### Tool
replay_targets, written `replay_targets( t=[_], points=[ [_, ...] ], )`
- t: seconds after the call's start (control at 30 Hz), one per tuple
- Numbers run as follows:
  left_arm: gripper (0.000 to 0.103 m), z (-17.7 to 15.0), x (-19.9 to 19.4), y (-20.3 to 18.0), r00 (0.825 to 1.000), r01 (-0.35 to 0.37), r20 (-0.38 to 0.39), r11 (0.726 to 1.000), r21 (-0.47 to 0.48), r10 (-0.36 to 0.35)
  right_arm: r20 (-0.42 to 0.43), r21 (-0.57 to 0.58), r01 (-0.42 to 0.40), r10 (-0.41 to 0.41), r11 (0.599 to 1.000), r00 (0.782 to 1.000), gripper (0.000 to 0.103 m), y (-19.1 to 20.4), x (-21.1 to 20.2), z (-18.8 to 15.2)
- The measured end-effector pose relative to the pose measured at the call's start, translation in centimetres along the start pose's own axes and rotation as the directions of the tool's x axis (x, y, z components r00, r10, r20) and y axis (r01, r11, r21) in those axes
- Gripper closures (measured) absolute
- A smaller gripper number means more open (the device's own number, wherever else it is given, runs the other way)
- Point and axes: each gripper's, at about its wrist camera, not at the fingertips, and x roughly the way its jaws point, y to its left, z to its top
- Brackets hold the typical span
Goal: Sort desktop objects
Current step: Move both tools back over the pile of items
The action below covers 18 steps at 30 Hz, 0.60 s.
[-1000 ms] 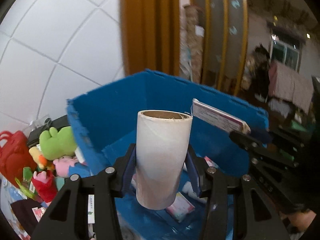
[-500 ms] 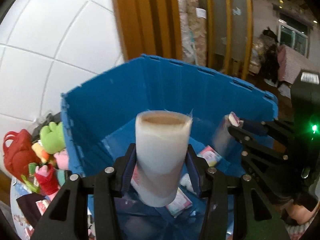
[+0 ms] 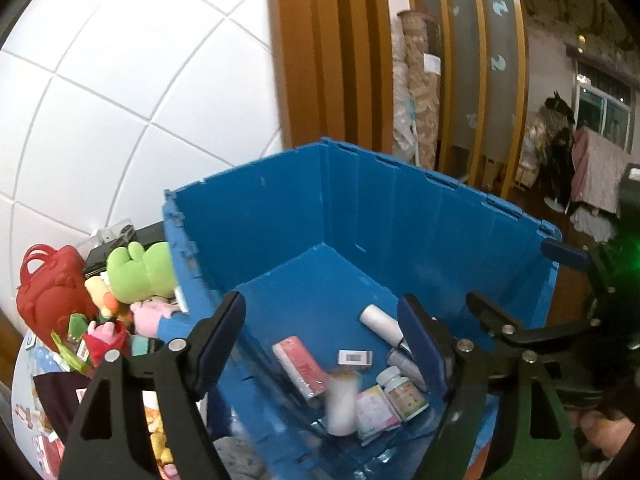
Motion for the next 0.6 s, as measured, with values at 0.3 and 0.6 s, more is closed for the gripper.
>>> replay_targets(
  t=[0.3, 0.6],
  points=[
    [0.025, -3.5, -4.5, 8.4, 0.992, -0.105, 0.055, 0.99, -0.094, 0.11, 0.111, -0.014, -0.158, 0.159, 0.987, 0.981, 0.0, 6.8, -5.1, 2.1],
    [0.025, -10.6, -7.0, 21.5, 0.95, -0.312, -0.041, 0.924, -0.222, 0.311, 0.076, -0.153, -0.354, 0.368, 0.923, 0.927, 0.0, 20.1, -5.5, 3.2]
  ],
)
